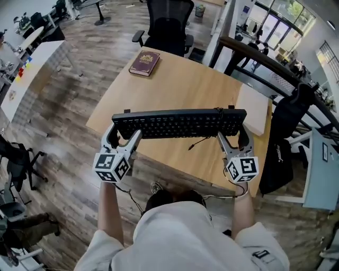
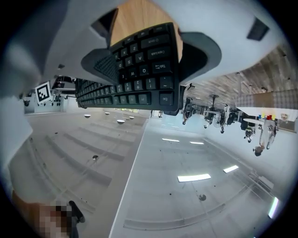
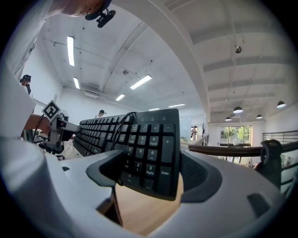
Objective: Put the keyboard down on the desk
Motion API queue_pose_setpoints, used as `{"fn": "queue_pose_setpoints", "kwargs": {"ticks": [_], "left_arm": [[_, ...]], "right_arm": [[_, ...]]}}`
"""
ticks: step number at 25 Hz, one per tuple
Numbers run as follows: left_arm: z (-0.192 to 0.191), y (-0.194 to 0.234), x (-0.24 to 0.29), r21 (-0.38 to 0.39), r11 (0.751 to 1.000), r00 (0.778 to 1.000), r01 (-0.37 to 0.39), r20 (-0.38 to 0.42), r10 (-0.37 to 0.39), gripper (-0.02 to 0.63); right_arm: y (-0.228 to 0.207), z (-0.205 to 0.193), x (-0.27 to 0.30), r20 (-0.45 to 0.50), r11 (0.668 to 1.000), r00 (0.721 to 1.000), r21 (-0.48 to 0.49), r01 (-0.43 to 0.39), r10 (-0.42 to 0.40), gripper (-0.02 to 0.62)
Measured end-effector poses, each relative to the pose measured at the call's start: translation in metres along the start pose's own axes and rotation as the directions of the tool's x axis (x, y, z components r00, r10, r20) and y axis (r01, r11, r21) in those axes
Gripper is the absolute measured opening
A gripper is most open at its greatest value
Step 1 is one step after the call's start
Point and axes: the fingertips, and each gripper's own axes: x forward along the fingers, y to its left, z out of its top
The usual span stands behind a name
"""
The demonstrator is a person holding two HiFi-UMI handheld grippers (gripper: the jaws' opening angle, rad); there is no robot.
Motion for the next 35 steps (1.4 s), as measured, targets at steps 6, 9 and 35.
{"fn": "queue_pose_setpoints", "kwargs": {"ticks": [6, 9, 35], "left_arm": [[-0.016, 0.006, 0.029, -0.019, 0.994, 0.993, 0.103, -0.051, -0.104, 0.405], [-0.025, 0.004, 0.047, -0.032, 0.988, 0.985, 0.150, -0.075, -0.152, 0.405], [-0.052, -0.013, 0.202, 0.042, 0.971, 0.928, 0.235, -0.308, -0.211, 0.403]], "right_arm": [[0.003, -0.015, -0.017, -0.067, 0.994, 0.992, 0.007, 0.110, -0.110, 0.373], [-0.003, -0.022, -0.021, -0.094, 0.988, 0.984, 0.006, 0.154, -0.153, 0.373], [-0.104, -0.144, 0.062, -0.235, 0.944, 0.961, 0.257, 0.206, -0.146, 0.373]]}}
